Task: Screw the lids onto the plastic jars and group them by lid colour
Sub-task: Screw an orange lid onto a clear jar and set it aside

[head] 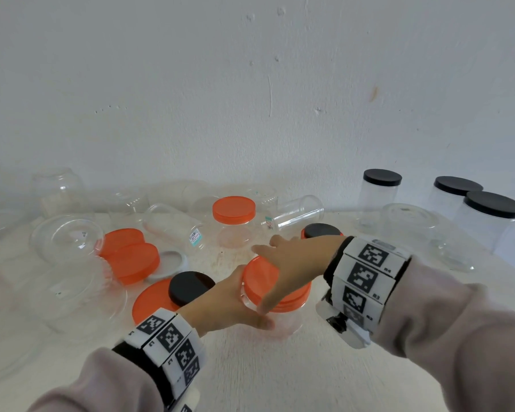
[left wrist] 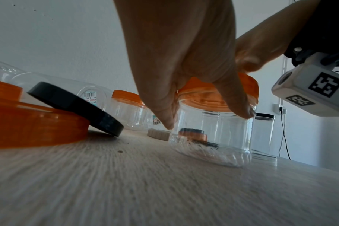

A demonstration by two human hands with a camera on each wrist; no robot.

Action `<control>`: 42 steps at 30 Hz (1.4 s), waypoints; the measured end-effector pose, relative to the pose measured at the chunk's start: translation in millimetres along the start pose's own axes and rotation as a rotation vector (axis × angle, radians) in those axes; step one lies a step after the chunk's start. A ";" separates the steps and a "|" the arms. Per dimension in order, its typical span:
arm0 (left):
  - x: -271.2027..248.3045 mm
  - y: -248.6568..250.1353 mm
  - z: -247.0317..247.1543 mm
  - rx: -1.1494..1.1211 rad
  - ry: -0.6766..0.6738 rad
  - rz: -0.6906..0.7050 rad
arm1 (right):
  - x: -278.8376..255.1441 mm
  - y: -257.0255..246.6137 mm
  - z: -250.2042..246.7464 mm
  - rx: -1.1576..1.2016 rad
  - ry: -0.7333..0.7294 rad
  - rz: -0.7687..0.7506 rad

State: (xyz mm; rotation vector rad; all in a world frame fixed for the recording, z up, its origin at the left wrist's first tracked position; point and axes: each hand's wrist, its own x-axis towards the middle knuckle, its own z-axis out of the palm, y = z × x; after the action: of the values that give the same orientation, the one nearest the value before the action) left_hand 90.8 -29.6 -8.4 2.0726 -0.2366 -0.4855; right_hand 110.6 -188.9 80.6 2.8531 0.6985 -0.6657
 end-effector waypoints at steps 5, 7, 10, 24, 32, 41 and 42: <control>-0.1 0.9 1.1 -0.001 -0.001 -0.001 | -0.9 4.6 -5.7 0.059 -0.015 -0.074; -0.1 0.8 1.2 0.003 0.001 0.003 | 0.9 4.4 -0.3 0.031 0.012 -0.038; -0.2 1.2 1.4 0.011 0.001 0.009 | 2.8 1.3 4.8 -0.020 0.075 0.031; 0.3 -2.3 0.6 -0.015 -0.007 0.024 | 5.5 0.8 3.4 -0.039 0.065 0.019; 0.4 -2.6 0.2 -0.018 -0.014 0.016 | 1.5 9.6 -3.4 0.073 -0.016 -0.097; 0.6 -0.3 0.9 -0.014 -0.021 0.007 | 4.8 5.6 0.7 -0.015 0.012 0.007; 0.7 -0.5 0.9 -0.013 -0.020 0.006 | 4.1 6.1 -0.6 -0.022 -0.011 -0.007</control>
State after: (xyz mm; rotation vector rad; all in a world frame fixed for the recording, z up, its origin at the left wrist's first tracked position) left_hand 91.0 -30.3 -9.4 2.0545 -0.2512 -0.5031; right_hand 117.0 -192.4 79.5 2.8260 0.7098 -0.6701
